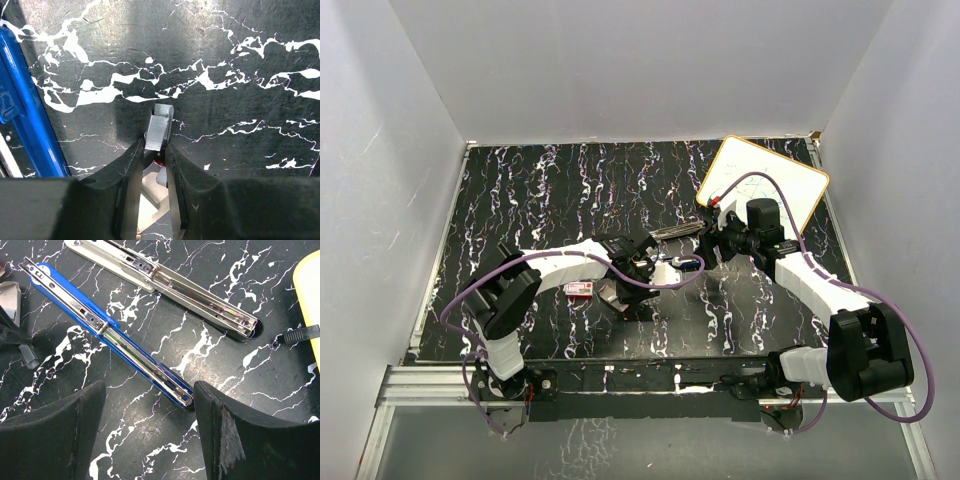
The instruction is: Load the staples into the stapler
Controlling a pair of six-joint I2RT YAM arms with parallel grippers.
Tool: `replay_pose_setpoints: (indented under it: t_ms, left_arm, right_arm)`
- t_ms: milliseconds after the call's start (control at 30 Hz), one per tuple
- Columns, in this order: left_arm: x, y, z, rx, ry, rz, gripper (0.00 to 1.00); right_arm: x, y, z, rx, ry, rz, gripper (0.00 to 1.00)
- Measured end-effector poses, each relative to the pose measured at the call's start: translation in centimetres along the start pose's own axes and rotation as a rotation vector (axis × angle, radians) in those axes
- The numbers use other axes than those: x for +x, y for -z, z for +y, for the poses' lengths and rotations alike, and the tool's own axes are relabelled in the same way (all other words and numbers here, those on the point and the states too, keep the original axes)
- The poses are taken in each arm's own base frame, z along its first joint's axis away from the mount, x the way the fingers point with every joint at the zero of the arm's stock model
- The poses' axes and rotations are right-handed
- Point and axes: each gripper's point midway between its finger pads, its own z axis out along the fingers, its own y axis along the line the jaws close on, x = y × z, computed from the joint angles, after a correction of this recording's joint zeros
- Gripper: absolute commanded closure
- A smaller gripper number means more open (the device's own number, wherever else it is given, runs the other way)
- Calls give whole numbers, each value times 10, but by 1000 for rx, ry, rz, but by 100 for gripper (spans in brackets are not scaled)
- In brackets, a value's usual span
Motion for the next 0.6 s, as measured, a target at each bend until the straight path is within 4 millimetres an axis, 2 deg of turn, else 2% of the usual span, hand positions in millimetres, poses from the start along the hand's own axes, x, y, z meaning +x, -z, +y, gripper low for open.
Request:
replay_pose_setpoints:
  t_ms: [400, 600]
  left_arm:
    - [-2, -1, 1, -2, -7, -8, 89]
    - [-3, -1, 0, 1, 8, -12, 90]
  right_arm:
    - [0, 0, 0, 0, 0, 0, 27]
    - [0, 0, 0, 0, 0, 0, 27]
